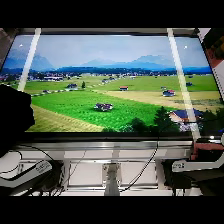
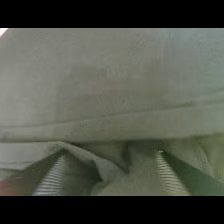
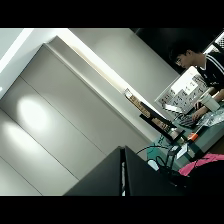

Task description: Fold the clothes and pants, and hang the long-sleeved shirts on hangers.

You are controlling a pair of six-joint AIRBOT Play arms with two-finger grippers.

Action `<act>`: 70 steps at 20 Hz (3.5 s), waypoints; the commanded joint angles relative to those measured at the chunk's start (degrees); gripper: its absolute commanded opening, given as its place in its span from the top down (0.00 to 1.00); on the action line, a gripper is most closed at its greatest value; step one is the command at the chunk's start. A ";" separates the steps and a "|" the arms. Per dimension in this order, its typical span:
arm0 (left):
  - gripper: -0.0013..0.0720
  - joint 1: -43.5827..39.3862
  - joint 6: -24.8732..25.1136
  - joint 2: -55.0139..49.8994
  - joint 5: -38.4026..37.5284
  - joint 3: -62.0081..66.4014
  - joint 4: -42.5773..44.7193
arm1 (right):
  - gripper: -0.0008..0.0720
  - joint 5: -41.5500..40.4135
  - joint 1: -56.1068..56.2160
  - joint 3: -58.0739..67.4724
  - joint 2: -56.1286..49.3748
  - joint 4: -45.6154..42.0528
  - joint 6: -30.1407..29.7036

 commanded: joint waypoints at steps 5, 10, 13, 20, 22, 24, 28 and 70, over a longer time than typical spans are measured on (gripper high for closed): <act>0.97 -0.07 0.15 -2.23 0.61 0.00 -0.13 | 0.96 0.02 0.04 -0.02 0.02 0.02 0.00; 0.97 -1.86 -3.06 0.35 -2.05 0.02 -7.61 | 0.96 0.02 0.04 -0.02 0.02 0.02 0.00; 0.97 -4.83 -3.21 4.42 0.94 0.96 -18.36 | 0.96 0.02 0.04 -0.02 0.02 0.02 0.00; 0.97 -20.13 7.61 10.08 3.82 13.38 -64.19 | 0.96 -3.48 0.09 0.00 0.02 0.42 0.22; 0.97 -29.66 7.74 10.05 6.97 20.44 -64.94 | 0.96 -5.57 0.04 0.04 0.02 1.09 0.35; 0.97 -39.82 7.74 9.92 13.90 26.80 -64.89 | 0.96 -5.95 0.04 0.04 0.02 1.29 0.33; 0.98 -57.24 7.85 7.50 24.13 35.01 -64.87 | 0.96 -6.88 0.02 0.04 0.00 1.31 0.20; 0.52 -47.56 -11.82 -22.10 -29.68 36.20 -26.80 | 0.50 2.64 26.29 -62.93 1.81 -54.80 4.50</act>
